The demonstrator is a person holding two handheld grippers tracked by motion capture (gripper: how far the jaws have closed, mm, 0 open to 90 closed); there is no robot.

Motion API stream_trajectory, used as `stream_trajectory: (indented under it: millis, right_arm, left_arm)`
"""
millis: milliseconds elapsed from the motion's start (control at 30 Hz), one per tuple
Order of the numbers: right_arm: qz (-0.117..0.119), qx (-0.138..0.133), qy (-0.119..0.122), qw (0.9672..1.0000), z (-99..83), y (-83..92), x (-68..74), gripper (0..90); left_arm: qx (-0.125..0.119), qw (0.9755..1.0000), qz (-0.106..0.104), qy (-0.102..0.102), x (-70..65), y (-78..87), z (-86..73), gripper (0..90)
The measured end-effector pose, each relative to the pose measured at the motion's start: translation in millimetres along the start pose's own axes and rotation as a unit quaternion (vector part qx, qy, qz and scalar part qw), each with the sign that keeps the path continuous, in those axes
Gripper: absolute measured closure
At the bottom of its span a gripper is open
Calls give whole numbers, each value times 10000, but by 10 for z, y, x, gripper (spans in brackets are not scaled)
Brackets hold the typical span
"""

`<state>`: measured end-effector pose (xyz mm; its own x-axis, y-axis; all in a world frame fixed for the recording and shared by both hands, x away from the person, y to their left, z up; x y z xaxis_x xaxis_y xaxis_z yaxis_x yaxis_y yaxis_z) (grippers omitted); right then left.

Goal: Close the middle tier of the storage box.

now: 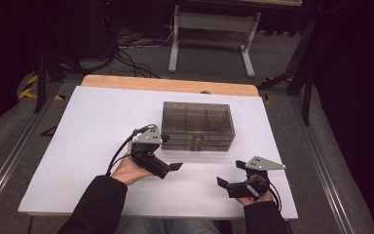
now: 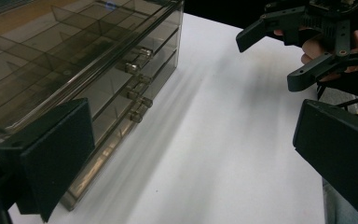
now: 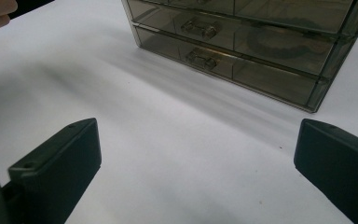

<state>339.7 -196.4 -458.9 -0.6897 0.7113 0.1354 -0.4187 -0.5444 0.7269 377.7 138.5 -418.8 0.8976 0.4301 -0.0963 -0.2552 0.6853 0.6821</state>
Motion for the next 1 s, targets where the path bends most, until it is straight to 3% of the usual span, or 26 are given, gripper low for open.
stream_trajectory:
  millis: [1000]
  right_arm:
    - [9,2,-4,10000,8,-4,9,10]
  left_arm:
    - [-249,9987,367,238,185,490,-439,0]
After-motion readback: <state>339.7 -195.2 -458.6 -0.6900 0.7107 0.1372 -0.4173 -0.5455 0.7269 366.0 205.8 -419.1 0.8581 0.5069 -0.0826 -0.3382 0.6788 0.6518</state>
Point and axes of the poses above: each handheld gripper's, and its own axes: y roughly backward along the jaws, z roughly out of its top, x roughly to its left, the point moved 1 cm from there along -y, roughly forward along the jaws, and after that the axes turned 15 degrees about x, right-handed, at the moved point
